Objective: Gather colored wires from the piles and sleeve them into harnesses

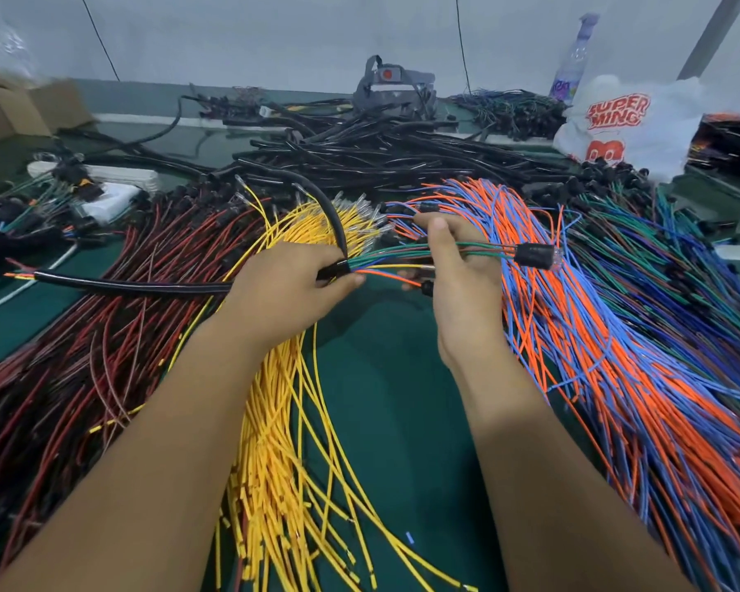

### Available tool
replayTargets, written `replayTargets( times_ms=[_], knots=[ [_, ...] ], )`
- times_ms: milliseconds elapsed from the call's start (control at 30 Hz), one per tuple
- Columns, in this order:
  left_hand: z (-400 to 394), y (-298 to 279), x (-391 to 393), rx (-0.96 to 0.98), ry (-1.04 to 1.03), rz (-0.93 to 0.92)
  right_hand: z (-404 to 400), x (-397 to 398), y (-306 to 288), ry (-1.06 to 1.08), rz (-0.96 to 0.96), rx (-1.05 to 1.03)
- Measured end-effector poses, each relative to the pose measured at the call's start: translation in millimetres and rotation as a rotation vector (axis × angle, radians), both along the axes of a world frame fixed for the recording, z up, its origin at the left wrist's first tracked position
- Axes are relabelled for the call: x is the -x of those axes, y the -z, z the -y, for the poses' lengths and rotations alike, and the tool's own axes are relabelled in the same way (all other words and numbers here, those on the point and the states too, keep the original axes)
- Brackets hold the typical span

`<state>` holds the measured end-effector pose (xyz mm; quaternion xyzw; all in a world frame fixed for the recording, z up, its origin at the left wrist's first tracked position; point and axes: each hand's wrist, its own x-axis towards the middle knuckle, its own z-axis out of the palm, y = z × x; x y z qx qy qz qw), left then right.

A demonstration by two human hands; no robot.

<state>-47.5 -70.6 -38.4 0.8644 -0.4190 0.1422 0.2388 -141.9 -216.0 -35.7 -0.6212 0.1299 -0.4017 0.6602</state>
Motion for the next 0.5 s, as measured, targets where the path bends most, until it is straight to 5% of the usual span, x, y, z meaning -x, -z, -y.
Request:
replayTargets(
  times_ms=[500],
  knots=[
    [21,-4,25,-0.138,0.05,0.057,-20,-7,8,-0.169,-0.103,0.077]
  ],
)
